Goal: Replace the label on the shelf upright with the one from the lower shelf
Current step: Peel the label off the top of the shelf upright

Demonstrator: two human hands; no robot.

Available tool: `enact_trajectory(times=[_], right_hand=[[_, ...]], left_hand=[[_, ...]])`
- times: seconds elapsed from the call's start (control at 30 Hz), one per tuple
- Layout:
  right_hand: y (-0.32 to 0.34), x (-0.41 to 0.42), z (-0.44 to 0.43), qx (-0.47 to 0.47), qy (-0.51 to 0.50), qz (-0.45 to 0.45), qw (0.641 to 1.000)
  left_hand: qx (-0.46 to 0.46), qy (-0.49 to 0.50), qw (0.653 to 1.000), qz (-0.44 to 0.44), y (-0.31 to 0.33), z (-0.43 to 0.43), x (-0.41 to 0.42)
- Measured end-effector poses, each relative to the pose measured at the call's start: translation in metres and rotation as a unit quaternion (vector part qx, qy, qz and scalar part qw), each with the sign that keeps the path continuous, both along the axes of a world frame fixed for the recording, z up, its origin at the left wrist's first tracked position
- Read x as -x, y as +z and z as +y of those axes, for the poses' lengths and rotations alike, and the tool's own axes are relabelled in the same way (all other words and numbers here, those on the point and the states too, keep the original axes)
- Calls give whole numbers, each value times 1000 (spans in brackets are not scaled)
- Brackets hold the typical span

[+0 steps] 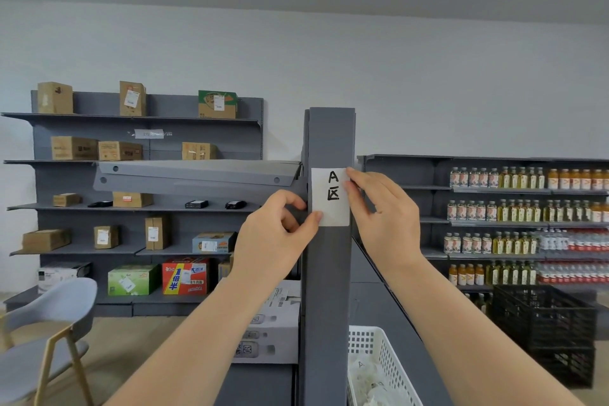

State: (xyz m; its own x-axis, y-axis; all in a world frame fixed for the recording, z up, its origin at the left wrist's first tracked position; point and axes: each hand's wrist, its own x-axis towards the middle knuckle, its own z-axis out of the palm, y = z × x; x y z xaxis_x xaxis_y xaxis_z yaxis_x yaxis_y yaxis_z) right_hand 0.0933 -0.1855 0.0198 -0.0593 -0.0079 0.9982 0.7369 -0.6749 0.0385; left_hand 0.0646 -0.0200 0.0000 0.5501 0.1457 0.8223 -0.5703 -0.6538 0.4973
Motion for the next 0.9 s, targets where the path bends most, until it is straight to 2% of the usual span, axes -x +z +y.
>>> enact_trajectory(times=[0.2, 0.5, 0.57, 0.77, 0.9], right_hand=[[4, 0, 0, -7, 25, 20, 999], [12, 11, 4, -72, 104, 126, 984], [15, 12, 4, -61, 112, 139, 982], [9, 11, 2, -69, 136, 115, 982], [5, 9, 4, -58, 105, 87, 989]], left_hand=[[4, -8, 1000, 6, 0, 0, 2], [2, -7, 1000, -2, 0, 0, 1], [1, -8, 1000, -3, 0, 0, 1], [4, -6, 1000, -5, -1, -1, 1], [1, -1, 1000, -5, -1, 0, 0]])
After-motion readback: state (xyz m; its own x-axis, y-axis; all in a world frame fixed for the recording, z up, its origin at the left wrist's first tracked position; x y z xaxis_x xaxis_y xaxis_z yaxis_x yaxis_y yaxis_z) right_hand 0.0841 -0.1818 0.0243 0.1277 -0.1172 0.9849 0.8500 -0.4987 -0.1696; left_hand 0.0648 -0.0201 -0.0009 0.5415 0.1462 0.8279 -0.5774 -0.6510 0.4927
